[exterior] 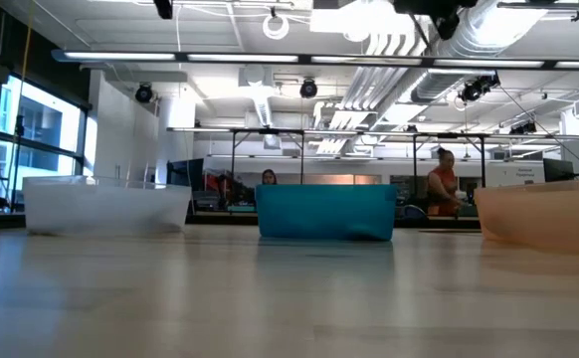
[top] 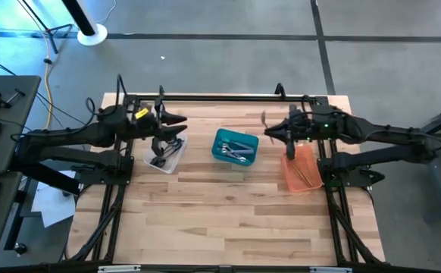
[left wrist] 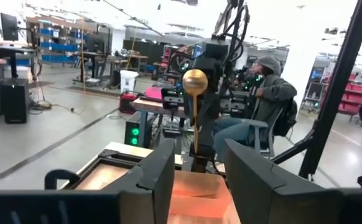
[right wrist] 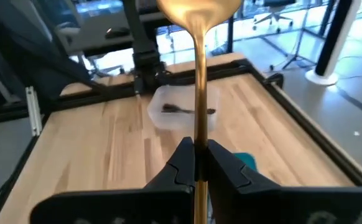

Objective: Sort silverware by color (type)
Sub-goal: Put the gold spoon into the orange bin

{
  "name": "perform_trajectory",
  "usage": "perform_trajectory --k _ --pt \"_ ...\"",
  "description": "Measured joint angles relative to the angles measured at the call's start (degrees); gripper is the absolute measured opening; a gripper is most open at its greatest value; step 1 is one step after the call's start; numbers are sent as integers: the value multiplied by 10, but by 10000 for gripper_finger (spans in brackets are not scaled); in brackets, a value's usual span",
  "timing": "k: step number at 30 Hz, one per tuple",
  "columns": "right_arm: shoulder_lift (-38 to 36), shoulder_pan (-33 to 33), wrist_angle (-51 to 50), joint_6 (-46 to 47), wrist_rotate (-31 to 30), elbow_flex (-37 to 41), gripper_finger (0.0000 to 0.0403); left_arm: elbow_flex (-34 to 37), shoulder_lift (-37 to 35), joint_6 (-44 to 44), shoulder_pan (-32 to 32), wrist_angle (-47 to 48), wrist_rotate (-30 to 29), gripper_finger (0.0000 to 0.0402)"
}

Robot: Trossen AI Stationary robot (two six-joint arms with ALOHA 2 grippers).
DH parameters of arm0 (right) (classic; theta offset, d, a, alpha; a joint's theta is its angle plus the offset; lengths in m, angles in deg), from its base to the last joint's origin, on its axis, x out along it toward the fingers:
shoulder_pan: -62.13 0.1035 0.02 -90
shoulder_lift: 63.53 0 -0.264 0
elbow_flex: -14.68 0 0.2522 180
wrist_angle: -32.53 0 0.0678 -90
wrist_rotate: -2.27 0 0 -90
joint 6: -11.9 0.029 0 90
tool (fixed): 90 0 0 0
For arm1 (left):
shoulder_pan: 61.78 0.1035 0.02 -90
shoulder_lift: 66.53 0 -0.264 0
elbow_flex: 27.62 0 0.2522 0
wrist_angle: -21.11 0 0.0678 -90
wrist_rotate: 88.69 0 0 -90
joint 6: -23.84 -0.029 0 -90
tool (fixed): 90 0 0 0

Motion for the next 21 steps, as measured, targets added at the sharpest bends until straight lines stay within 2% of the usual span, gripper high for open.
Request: perform_trajectory --k 3,6,8,13,21 --pt "-22 0 -1 0 -7 0 5 0 -1 -21 0 1 -2 94" --pt "-38 0 -1 0 -8 0 5 0 -1 -35 0 3 -7 33" --pt "-43 0 -1 -2 -8 0 5 0 -1 -40 0 4 -7 9" --pt "-47 0 -24 -5 -9 2 5 17 -2 -25 0 -4 -8 2" --pt "-50 0 -3 2 -10 24 5 39 -2 3 0 -34 -19 0"
